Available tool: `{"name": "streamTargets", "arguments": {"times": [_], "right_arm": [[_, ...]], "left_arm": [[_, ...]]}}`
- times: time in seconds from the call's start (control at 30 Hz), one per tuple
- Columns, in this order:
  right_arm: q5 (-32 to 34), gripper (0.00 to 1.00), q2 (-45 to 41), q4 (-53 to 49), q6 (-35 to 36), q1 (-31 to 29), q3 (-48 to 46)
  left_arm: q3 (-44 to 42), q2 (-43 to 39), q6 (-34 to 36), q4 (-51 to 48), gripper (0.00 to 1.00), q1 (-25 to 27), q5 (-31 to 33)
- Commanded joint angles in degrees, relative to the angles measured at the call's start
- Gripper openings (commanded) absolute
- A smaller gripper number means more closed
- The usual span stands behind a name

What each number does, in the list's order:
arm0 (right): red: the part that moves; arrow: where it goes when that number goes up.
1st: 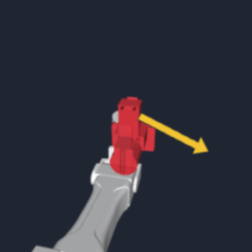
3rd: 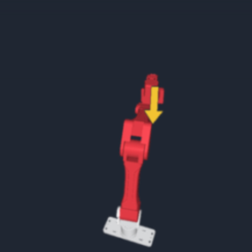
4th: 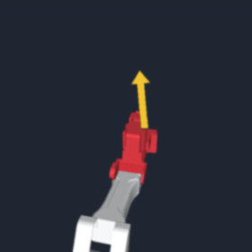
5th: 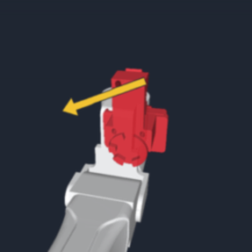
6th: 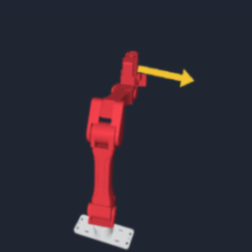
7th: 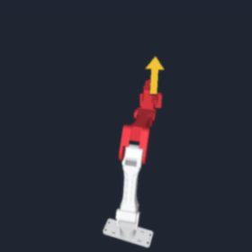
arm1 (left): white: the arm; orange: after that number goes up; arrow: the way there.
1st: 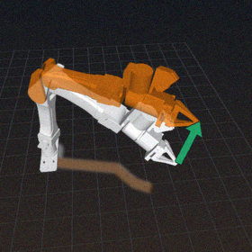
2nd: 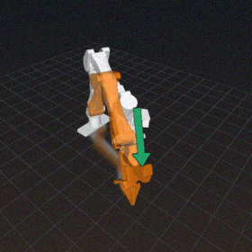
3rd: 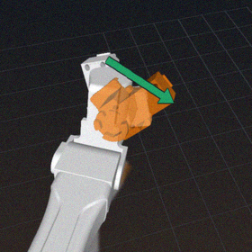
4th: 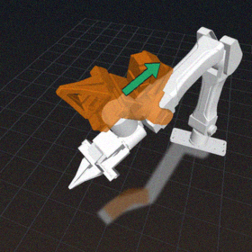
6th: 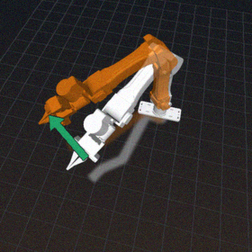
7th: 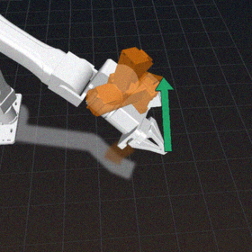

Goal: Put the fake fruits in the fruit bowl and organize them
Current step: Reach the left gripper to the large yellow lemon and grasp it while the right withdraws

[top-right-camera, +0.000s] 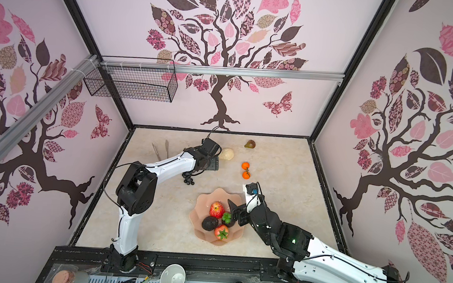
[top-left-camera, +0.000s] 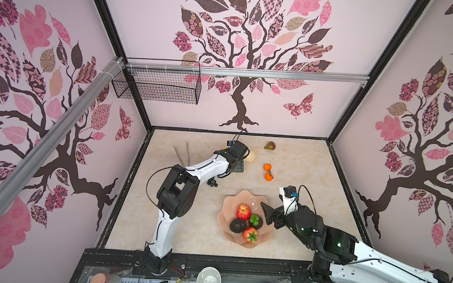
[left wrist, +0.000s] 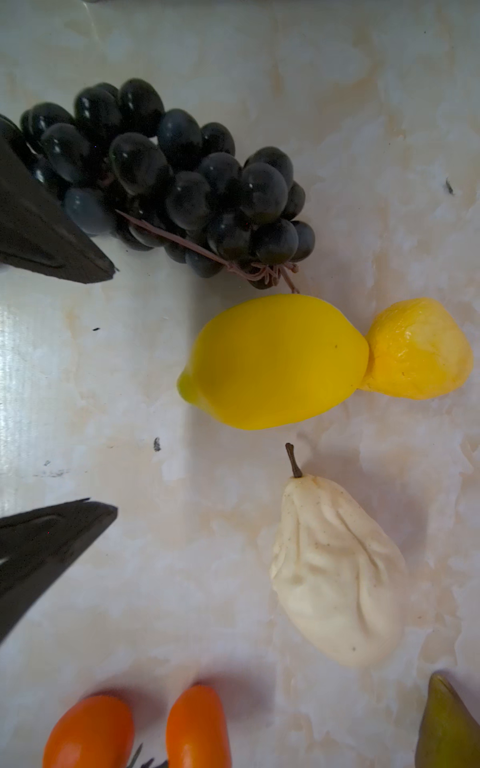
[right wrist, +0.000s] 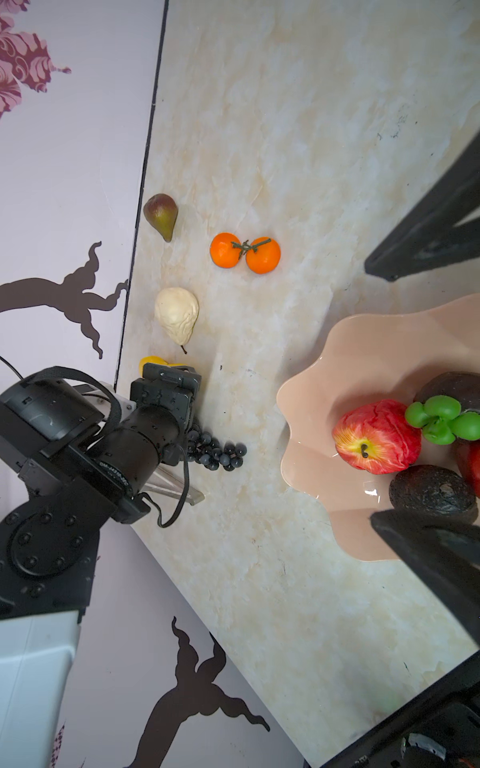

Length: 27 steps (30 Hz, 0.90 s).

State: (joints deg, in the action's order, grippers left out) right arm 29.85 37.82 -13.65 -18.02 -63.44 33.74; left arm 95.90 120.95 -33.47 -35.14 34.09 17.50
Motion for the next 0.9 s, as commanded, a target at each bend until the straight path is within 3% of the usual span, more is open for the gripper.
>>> {"name": "streamTargets", "arguments": {"times": [0.0, 0.5, 0.63, 0.67, 0.87], "right_arm": [[-0.31, 0.90, -0.71, 0.75, -0.85, 0.06, -0.38], [-3.30, 0.91, 1.51, 3.03, -0.89, 0.05, -1.39], [-3.23, 0.93, 1.63, 3.00, -0.82, 0.00, -1.30], [-3.31, 0.99, 1.64, 2.93, -0.93, 0.07, -1.30], [-3.58, 1.00, 2.41, 2.91, -1.18, 0.06, -1.05]], "left_arm": [[6.44, 3.53, -1.28, -3.94, 0.85, -1.08, 0.00], [16.25, 12.68, -1.97, -5.76, 0.87, -3.50, -0.85], [17.91, 13.99, -1.75, -5.56, 0.80, -4.02, -0.58], [18.46, 14.41, -1.49, -5.64, 0.79, -4.03, 0.02], [23.40, 17.86, -0.62, -8.66, 0.76, -4.12, 0.74]]}}
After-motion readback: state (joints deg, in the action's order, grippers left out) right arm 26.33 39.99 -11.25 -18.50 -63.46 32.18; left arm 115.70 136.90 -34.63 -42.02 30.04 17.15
